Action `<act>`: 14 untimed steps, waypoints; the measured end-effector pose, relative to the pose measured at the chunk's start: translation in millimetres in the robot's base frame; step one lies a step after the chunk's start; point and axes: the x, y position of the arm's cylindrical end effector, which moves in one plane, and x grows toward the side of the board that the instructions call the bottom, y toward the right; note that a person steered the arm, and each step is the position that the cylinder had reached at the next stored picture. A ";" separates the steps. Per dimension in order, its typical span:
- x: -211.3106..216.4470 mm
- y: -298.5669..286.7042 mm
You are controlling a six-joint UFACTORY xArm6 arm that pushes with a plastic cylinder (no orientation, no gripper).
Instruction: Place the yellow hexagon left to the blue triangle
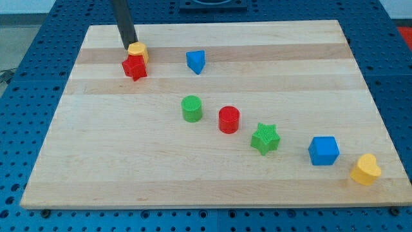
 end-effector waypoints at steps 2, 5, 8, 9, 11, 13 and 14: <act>3.4 29.7; -5.2 25.3; 7.2 -17.2; 21.3 13.0; 40.2 43.8; 43.1 77.0; 43.1 83.3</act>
